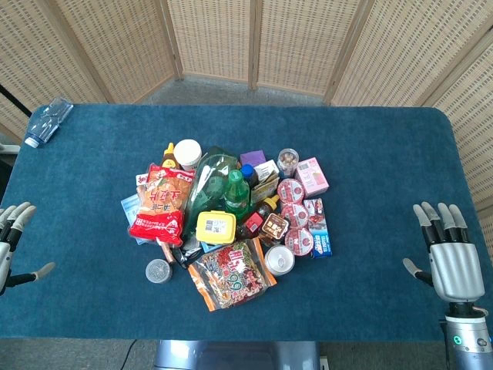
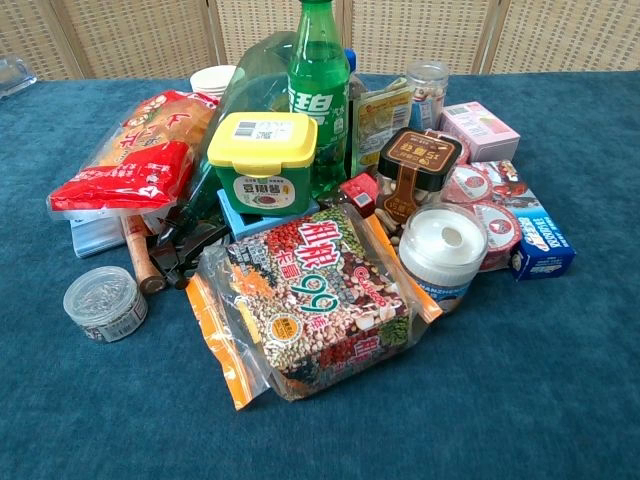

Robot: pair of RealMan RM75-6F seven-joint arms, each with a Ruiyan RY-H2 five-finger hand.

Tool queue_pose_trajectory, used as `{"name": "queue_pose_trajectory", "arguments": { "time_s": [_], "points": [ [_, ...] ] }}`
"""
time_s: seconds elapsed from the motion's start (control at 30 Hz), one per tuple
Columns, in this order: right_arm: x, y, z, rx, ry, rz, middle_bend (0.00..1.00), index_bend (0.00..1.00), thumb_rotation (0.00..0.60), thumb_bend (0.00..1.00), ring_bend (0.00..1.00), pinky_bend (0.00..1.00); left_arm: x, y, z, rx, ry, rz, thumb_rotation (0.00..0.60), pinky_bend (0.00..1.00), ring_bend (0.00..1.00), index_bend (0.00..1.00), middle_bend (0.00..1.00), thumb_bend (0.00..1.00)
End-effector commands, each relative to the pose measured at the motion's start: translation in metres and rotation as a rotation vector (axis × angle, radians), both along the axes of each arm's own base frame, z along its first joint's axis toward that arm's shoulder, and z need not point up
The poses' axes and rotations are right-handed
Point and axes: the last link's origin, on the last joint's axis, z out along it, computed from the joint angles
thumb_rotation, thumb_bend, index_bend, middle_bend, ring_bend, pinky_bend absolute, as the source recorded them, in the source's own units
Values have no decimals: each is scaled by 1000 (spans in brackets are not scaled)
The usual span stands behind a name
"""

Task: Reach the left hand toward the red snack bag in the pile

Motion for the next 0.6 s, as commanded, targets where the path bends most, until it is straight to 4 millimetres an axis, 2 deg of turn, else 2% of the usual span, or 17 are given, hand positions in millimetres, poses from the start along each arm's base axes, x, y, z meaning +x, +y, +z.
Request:
{"name": "queue_pose_trajectory", "arguments": {
  "time_s": [0.03,0.33,0.6],
  "points": [
    [-1,0,0,3,-1,-4,0,0,600,0,0,0,0,0,0,0,-1,2,566,0,0,0,0,0],
    [2,1,0,10,-4,8,0,0,600,0,0,0,3,-1,0,-13,18,-36,567,0,0,0,0,0],
    [5,3,2,-1,-13,10,0,0,600,0,0,0,16,10,-8,-123,51,-135,578,0,0,0,0,0]
  ]
}}
